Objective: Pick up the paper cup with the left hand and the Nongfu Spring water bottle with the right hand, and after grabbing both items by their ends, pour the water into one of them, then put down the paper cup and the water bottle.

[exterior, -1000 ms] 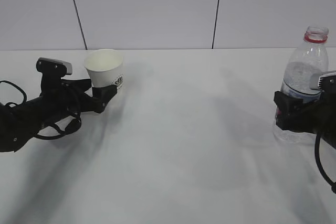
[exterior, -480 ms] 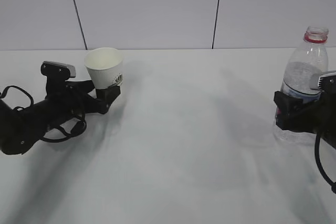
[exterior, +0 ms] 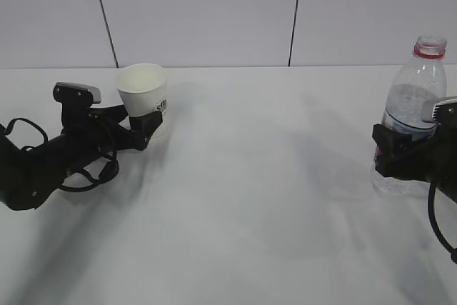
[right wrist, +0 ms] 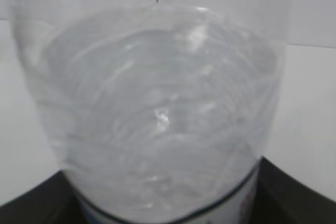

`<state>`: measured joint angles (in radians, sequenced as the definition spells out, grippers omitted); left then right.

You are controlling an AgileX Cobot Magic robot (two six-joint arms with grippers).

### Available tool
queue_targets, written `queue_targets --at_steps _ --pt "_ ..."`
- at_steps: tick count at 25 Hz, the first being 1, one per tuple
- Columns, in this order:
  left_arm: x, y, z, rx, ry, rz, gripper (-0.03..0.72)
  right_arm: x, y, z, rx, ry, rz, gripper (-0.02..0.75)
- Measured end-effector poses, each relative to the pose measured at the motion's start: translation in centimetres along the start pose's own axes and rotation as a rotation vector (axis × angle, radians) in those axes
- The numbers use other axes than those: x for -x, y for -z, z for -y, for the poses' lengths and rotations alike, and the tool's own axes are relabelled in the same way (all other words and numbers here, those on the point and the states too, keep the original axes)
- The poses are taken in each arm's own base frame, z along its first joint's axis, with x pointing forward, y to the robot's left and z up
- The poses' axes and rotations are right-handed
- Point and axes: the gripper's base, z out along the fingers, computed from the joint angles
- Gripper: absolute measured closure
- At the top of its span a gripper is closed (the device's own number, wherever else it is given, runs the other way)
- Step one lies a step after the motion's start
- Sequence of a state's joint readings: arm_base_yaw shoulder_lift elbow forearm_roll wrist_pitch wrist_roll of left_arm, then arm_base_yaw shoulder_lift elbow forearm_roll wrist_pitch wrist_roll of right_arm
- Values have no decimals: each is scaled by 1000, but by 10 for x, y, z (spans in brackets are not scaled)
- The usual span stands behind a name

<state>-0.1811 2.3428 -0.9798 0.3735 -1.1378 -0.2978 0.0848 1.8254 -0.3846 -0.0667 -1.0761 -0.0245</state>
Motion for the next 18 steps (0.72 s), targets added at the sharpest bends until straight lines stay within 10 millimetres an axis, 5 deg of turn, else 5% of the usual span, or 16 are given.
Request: queue_targets --at_steps 18 --pt "-1 -7 -4 20 -13 -60 3 0 0 0 0 0 0 264"
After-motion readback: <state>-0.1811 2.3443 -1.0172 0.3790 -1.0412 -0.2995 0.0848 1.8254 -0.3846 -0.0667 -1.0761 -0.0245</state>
